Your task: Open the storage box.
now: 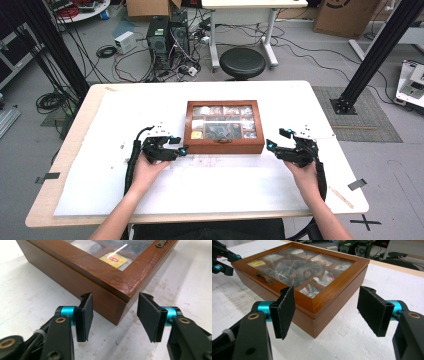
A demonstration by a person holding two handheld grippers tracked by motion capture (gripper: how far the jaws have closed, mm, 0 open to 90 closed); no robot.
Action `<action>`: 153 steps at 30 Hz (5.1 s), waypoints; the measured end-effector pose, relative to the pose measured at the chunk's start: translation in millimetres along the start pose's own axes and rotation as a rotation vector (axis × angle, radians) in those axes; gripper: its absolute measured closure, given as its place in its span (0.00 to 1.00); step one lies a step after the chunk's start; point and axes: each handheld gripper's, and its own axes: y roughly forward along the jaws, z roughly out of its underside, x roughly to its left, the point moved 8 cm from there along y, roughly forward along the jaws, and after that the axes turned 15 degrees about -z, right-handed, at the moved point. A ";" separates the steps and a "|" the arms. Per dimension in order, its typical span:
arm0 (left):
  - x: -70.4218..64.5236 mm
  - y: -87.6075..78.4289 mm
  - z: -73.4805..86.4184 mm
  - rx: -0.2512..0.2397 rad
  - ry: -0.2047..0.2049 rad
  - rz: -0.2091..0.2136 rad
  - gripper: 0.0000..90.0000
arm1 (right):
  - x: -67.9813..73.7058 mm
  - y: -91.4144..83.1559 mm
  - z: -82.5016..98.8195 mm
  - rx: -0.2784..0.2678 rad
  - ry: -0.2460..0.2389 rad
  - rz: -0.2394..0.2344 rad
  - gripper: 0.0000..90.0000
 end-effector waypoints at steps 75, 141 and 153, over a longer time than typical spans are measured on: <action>2.2 -24.5 -48.4 -0.053 0.031 -0.097 0.62 | -1.3 -8.5 -3.7 -0.054 0.000 0.031 0.36; 34.9 -20.4 -130.5 -0.092 -0.033 -0.161 0.60 | -4.5 -15.3 -5.9 -0.092 0.016 0.044 0.36; 45.9 -17.5 -147.2 -0.114 -0.058 -0.175 0.61 | -4.1 -16.6 -6.8 -0.099 0.016 0.046 0.36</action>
